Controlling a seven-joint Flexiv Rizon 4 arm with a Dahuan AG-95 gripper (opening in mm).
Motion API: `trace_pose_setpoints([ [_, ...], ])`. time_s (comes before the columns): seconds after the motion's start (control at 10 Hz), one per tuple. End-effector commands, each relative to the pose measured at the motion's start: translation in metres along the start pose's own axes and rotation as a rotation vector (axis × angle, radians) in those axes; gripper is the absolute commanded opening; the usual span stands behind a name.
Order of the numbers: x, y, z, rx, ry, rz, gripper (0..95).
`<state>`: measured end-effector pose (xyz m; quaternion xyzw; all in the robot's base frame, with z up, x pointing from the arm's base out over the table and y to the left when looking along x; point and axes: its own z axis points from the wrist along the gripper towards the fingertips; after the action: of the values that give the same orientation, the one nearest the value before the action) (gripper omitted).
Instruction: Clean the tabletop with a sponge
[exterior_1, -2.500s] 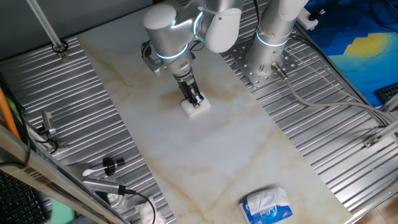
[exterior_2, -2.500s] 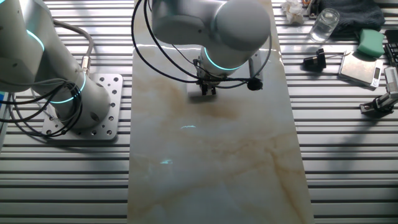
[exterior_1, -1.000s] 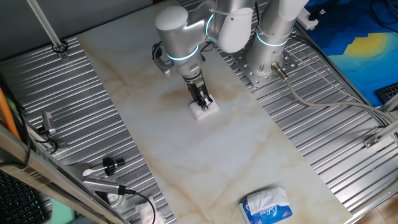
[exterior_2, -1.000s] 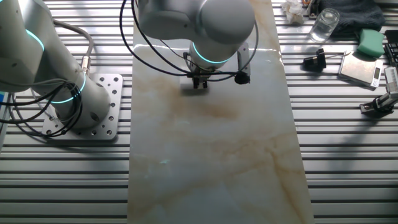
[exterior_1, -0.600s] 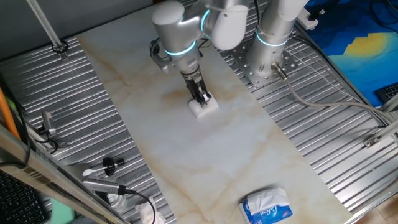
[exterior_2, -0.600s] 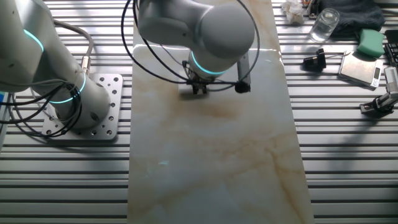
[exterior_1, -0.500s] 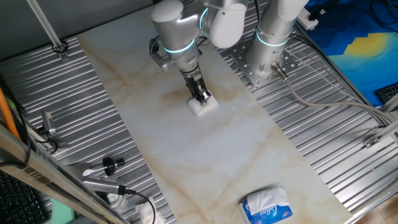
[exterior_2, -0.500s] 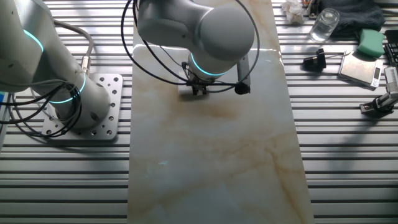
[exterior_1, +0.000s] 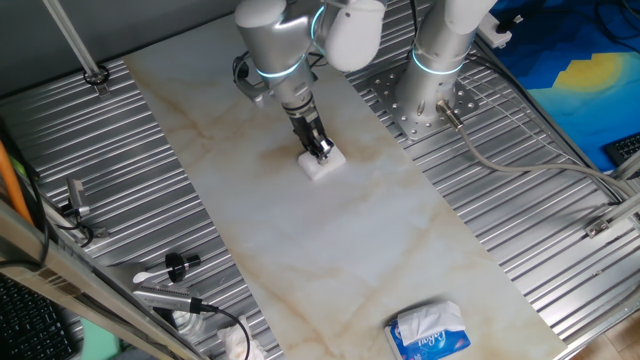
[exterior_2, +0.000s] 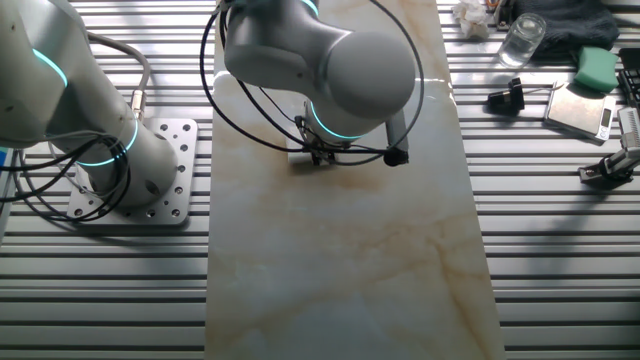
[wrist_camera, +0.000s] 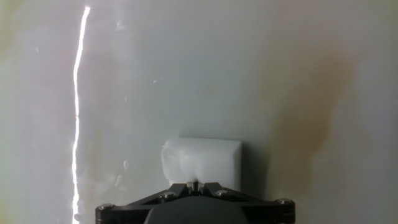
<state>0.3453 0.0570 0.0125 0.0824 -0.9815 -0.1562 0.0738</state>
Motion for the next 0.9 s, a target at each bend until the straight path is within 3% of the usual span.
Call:
trace_pose_setpoints([
  [0.1,-0.0001,0.0008,0.0008,0.005,-0.003,0.003,0.0],
  [0.9,0.0002,-0.0011,-0.0017,0.008,-0.001,0.006,0.0],
])
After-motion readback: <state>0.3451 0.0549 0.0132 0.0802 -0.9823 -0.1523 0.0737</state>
